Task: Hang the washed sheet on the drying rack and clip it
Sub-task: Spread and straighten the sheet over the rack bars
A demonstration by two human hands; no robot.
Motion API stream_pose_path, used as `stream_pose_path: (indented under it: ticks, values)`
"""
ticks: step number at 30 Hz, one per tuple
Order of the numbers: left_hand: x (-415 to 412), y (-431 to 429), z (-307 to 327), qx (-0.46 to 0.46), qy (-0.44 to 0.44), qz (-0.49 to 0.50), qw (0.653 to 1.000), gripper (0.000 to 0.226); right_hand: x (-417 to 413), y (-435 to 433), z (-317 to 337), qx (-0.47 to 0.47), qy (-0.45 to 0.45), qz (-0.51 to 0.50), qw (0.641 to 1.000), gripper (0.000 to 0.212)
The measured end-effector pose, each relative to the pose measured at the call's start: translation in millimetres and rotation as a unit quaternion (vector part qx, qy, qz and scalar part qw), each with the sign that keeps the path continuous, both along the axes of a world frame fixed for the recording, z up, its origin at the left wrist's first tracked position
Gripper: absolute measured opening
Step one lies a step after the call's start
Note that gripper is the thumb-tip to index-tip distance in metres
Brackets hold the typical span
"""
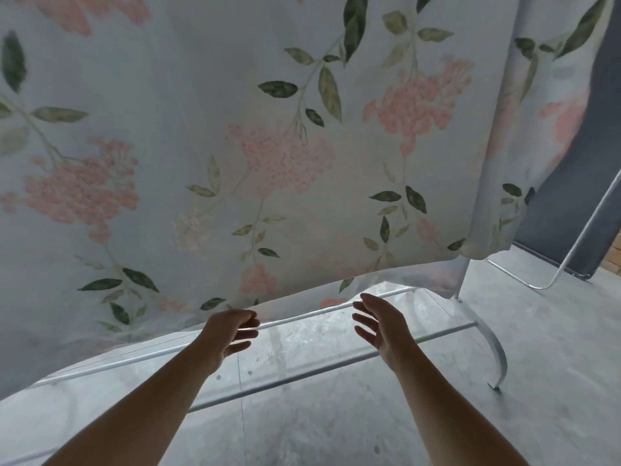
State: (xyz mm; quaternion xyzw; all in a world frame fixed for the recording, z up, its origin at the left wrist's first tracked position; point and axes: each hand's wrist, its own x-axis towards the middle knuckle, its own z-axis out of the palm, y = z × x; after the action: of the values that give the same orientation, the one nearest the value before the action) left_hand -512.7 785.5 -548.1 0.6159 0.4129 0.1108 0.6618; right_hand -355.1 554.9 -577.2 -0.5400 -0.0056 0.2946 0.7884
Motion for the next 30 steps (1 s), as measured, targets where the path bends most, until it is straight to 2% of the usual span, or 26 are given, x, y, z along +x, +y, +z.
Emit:
stream_pose_path:
  ticks: [5,9,13,15,18,21,26,30]
  values:
    - [-1.9,6.1,-8.8,-0.022,-0.004,0.039,0.999,0.014,11.2,23.2,3.3,-0.022,-0.018,0.049,0.998,0.021]
    - [3.3,13.0,-38.3,-0.13,-0.022,0.067,0.989,0.014,12.7,48.1,-2.5,-0.019,0.009,0.059,0.998,0.017]
    - [23.3,15.6,-72.8,-0.22,-0.087,0.127,0.963,0.009,25.2,81.1,-18.8,-0.025,0.082,0.043,0.995,0.009]
    - [32.6,19.6,-91.7,-0.262,-0.142,0.153,0.942,0.006,33.4,100.3,-26.6,-0.038,0.098,0.027,0.994,0.014]
    - [44.8,30.2,-106.1,-0.302,-0.224,0.177,0.909,0.016,41.8,119.9,-32.6,-0.038,0.095,-0.01,0.995,0.024]
    - [53.8,44.1,-106.1,-0.32,-0.266,0.196,0.888,0.017,46.0,128.6,-35.3,-0.058,0.071,-0.03,0.995,0.007]
    - [68.8,55.1,-109.3,-0.295,-0.239,0.226,0.897,0.007,51.0,132.1,-29.9,-0.118,0.009,-0.039,0.992,0.016]
    - [65.9,55.9,-115.0,-0.284,-0.236,0.287,0.884,0.006,46.2,127.4,-46.5,-0.204,-0.043,-0.049,0.977,0.006]
